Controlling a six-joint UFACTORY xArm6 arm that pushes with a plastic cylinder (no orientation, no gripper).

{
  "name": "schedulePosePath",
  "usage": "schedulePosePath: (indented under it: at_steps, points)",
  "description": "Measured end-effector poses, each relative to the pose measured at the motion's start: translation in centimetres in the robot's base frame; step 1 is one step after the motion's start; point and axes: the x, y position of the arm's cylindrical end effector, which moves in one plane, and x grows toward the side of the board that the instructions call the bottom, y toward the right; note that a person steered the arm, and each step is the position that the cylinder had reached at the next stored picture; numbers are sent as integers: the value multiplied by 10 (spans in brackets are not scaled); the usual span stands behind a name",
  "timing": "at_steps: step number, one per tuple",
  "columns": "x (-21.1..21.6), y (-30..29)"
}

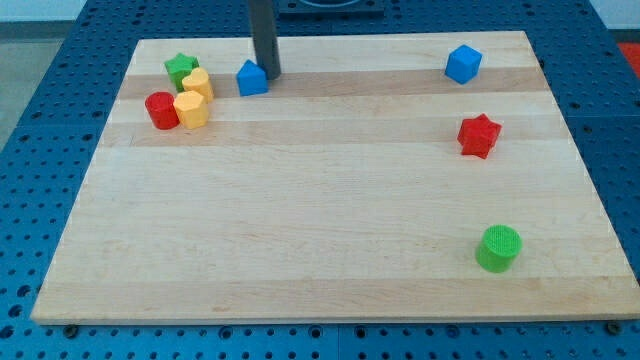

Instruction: Move the blue cube to the top center of the board

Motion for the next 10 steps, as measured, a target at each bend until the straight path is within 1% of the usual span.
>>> schedulePosePath:
  at_steps: [2,3,4,6,7,8,9,10]
  points:
    - [10,-45]
    - [12,-47]
    - [21,19]
    - [49,194]
    - [60,273]
    - [67,317]
    - [54,318]
    - [-21,316]
